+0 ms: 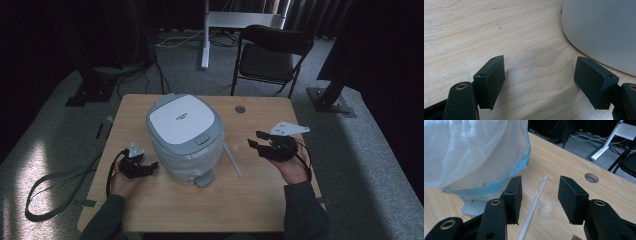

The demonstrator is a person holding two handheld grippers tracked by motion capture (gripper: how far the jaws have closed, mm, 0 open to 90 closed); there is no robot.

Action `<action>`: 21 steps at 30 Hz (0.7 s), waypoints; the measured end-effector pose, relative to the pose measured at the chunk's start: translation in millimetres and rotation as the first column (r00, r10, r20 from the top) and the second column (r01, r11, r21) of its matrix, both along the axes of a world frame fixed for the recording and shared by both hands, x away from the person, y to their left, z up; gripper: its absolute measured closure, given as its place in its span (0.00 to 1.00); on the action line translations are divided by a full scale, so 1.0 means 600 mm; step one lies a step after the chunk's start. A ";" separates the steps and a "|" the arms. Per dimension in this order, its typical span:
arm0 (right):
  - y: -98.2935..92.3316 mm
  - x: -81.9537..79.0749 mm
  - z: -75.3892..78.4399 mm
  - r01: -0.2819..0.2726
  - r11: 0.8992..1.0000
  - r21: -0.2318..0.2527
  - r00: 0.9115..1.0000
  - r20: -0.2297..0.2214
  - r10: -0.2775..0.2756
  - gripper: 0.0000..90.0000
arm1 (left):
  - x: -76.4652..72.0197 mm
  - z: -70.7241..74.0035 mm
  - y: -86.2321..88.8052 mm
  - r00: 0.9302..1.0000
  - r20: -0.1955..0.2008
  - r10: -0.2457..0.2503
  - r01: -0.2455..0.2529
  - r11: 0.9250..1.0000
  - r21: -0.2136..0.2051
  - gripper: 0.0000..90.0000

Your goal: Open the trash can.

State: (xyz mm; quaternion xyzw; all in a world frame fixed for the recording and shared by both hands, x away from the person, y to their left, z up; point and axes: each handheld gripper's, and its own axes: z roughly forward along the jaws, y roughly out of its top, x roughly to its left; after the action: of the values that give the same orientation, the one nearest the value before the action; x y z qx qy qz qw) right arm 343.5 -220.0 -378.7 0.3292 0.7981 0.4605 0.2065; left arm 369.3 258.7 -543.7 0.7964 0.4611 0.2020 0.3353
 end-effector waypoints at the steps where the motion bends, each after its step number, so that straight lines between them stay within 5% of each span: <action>1: 0.000 0.000 0.002 -0.002 1.000 0.008 1.000 0.001 0.002 0.60 | 0.000 0.000 0.000 1.000 0.000 0.000 0.000 1.000 0.000 0.28; 21: 0.026 -0.007 0.028 -0.098 0.995 0.025 0.995 0.025 0.097 0.68 | 0.000 0.000 0.000 1.000 0.000 0.000 0.000 1.000 0.000 0.28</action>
State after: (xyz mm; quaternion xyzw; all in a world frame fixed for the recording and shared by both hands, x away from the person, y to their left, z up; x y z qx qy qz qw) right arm 339.4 -204.2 -361.8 0.2871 0.8046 0.4843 0.1888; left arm 369.3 258.7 -543.7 0.7964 0.4610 0.2019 0.3355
